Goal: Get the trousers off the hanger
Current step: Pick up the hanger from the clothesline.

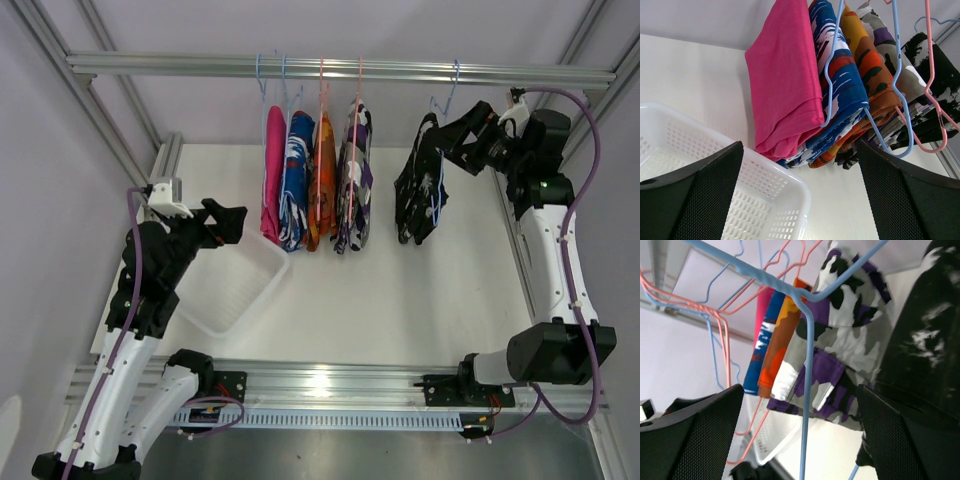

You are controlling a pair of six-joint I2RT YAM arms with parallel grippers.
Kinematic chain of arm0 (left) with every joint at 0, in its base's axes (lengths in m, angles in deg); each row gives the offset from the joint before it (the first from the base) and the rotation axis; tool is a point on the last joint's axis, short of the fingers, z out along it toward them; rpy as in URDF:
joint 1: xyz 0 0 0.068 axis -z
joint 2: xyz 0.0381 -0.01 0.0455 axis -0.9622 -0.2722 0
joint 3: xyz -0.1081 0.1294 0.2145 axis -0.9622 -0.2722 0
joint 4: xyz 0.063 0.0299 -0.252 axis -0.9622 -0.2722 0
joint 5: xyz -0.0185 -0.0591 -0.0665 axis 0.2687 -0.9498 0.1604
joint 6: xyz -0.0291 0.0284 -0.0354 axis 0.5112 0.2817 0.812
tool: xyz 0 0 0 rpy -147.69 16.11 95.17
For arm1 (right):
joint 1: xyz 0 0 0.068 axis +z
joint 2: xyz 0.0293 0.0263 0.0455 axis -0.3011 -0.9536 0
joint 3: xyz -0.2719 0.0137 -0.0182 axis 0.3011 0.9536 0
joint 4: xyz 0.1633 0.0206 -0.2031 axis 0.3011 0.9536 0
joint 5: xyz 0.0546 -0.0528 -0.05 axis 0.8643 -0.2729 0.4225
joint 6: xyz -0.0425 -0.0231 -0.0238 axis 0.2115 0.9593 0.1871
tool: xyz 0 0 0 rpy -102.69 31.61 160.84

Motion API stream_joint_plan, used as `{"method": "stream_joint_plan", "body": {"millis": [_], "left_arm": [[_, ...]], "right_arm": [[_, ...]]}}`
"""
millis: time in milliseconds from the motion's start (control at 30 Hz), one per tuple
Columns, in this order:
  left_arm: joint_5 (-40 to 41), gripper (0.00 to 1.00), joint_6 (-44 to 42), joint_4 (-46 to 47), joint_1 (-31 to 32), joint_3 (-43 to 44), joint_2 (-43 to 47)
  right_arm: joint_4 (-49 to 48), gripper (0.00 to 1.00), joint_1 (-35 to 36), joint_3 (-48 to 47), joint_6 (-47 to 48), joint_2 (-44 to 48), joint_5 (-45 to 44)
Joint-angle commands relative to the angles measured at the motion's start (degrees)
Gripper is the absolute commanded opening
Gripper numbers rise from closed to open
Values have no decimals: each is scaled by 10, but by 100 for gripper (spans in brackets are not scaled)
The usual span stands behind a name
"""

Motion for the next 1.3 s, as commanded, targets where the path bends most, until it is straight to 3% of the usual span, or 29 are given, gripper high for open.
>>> {"method": "stream_joint_plan", "body": {"millis": [0, 300, 600, 833, 1067, 1267], "left_arm": [[-22, 99, -1, 23, -6, 6, 0], [-42, 99, 0, 27, -6, 6, 9], [-53, 99, 1, 26, -6, 7, 1], [-55, 100, 3, 26, -6, 7, 0], [-58, 99, 2, 27, -6, 6, -2], [-59, 99, 2, 27, -6, 4, -1]], "right_arm": [[-116, 100, -6, 31, -57, -12, 79], [-328, 98, -22, 125, -188, -19, 151], [-575, 72, -35, 181, -372, -34, 196], [-609, 66, -35, 191, -404, -43, 210], [-644, 43, -35, 195, -432, -55, 215], [-688, 36, -34, 203, -466, -66, 217]]}}
